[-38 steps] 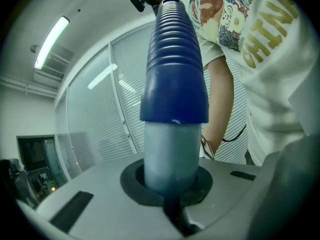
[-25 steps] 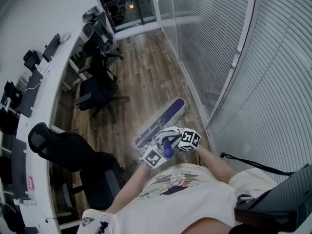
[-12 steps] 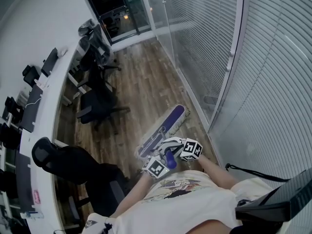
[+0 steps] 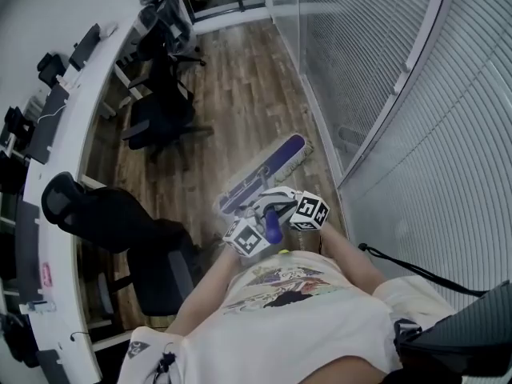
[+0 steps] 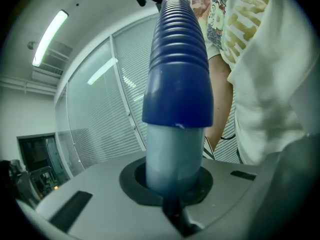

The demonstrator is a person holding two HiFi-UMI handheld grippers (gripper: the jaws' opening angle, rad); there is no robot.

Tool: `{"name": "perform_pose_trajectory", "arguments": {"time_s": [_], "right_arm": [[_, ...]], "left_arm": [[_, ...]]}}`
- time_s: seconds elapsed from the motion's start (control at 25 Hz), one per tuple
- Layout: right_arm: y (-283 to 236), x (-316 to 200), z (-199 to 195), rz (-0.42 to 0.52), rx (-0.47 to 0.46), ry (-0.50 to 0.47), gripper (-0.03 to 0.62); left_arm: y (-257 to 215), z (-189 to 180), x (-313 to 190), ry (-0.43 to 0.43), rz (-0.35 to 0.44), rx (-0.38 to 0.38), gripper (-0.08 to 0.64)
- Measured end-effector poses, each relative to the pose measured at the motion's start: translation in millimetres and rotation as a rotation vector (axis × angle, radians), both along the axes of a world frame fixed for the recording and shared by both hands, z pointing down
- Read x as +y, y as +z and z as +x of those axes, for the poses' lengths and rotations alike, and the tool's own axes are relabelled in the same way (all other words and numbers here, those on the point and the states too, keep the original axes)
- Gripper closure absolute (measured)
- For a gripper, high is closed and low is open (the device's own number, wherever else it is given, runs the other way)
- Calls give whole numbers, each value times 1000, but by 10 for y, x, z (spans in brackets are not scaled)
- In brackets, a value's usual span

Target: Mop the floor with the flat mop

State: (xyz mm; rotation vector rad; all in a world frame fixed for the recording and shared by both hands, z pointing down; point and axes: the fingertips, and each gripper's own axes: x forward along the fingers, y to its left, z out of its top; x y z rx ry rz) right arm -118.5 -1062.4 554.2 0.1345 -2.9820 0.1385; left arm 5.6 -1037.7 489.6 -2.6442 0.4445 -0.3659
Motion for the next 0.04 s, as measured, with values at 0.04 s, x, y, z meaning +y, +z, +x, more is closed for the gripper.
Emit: {"name": "perform_pose_trajectory", "arguments": {"time_s": [0.04], "right_arm": [[-10, -36, -27, 1, -1, 2, 417]], "left_arm": [[-5, -24, -33, 4, 5, -3, 565]]}}
